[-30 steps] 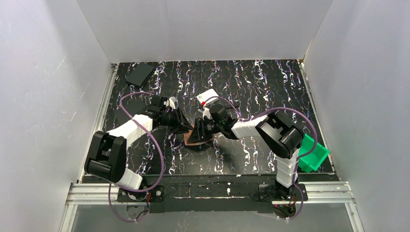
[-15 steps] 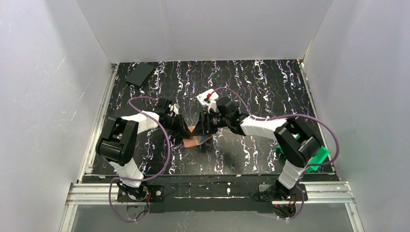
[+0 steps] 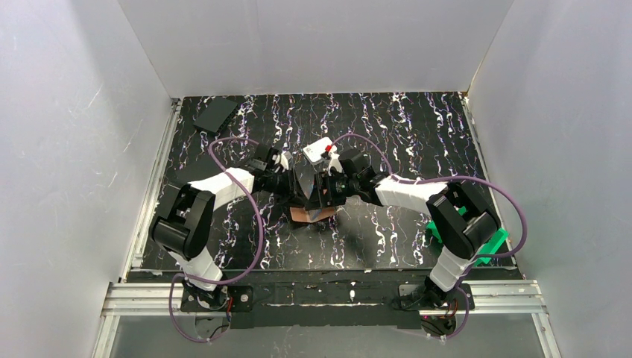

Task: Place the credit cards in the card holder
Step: Open the card holder at the center of the board.

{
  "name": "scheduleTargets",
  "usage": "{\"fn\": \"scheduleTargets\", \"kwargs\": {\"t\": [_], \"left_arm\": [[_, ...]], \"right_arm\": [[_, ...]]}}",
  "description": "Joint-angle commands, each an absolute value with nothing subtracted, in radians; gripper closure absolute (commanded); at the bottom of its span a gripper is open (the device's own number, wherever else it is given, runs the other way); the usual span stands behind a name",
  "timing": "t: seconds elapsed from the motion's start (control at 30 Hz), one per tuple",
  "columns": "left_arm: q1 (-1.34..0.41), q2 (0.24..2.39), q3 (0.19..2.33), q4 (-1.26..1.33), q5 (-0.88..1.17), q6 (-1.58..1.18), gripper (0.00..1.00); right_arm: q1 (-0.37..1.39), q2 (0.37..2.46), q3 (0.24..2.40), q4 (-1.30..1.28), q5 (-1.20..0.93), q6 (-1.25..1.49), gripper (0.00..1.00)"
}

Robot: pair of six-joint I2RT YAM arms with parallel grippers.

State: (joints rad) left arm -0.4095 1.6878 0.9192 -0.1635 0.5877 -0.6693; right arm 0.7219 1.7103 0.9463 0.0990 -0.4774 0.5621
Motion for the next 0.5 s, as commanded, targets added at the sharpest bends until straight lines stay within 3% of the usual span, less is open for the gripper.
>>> {"fn": "scheduleTargets", "kwargs": {"t": [0.0, 0.27, 0.47], "left_arm": [[-0.446, 1.662, 0.996, -0.210, 0.571, -0.649, 0.74], [-0.446, 1.685, 0.980, -0.236, 0.534, -0.630, 0.75], [-0.447, 1.702, 0.951, -0.238, 0.510, -0.621, 0.75]], "right_arm": [[0.723, 1.683, 0.968, 0.060, -0.404, 0.490, 0.28], [0.717, 1.670, 0.948, 0.050, -0.371, 0.479, 0.42], [0.689, 1.654, 0.907, 0.109, -0.403, 0.509, 0.41]]}}
